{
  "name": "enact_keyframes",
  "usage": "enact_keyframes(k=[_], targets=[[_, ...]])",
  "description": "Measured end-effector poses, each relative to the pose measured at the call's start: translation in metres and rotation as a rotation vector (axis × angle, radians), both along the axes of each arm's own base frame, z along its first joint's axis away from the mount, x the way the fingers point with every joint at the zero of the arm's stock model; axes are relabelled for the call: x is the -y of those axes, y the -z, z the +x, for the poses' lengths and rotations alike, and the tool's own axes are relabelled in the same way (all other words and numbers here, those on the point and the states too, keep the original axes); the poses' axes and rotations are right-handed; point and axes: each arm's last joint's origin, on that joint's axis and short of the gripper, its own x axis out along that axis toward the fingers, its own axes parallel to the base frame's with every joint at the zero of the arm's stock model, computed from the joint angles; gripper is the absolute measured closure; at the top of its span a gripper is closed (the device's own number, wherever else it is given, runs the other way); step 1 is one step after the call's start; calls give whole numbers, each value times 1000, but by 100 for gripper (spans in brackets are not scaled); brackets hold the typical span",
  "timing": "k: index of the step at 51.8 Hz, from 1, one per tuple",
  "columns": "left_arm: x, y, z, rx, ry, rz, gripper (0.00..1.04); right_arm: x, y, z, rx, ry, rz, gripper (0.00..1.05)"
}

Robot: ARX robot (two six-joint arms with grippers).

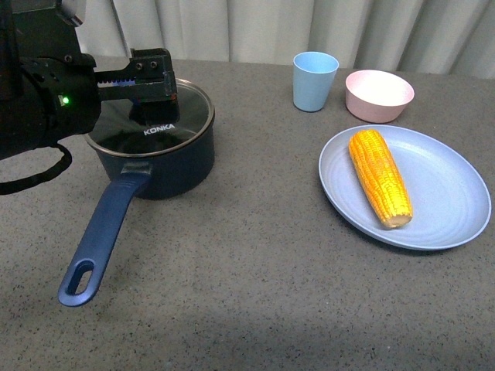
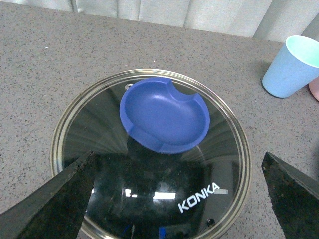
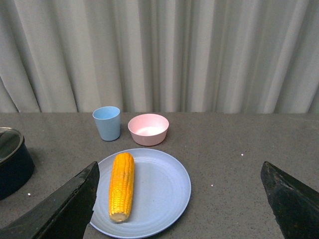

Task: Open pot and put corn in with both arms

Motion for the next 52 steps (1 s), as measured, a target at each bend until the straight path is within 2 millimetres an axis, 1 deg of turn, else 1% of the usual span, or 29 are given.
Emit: enact_keyframes(k=[12, 21, 43, 52], targets=[[4, 6, 18, 9, 12, 12, 7, 0, 0, 0, 0, 0, 0, 9], [3, 16, 33, 0, 3, 24, 7, 0, 0, 0, 0, 0, 0, 9], [-2, 21, 55, 7, -25, 18, 7, 0, 0, 0, 0, 0, 0, 9], [-2, 23, 60, 15, -29, 11, 7, 0, 0, 0, 0, 0, 0, 9]])
